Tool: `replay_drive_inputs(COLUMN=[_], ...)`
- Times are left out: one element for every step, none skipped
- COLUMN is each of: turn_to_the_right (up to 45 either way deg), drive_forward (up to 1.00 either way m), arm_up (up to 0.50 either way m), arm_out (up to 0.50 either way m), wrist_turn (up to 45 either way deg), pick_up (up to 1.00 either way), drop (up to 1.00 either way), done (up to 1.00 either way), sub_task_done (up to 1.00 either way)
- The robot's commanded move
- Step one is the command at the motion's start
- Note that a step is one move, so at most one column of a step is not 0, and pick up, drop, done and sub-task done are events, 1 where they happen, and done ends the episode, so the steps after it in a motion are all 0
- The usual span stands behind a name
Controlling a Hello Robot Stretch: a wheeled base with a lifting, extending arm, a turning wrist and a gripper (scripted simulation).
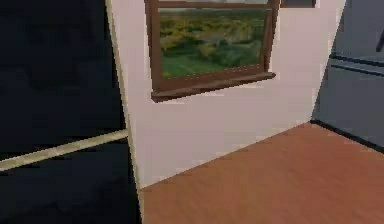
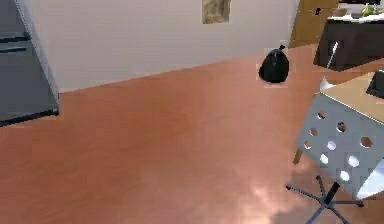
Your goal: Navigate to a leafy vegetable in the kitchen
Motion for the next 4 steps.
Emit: replay_drive_inputs(turn_to_the_right=[45.0,45.0,9.0,0.0], drive_forward=[0.00,0.00,0.00,1.00], arm_up=[0.00,0.00,0.00,0.00], arm_out=[0.00,0.00,0.00,0.00], wrist_turn=[0.0,0.0,0.0,0.0], pick_up=[0.00,0.00,0.00,0.00], drop=[0.00,0.00,0.00,0.00], done=[0.00,0.00,0.00,0.00], sub_task_done=[0.00,0.00,0.00,0.00])
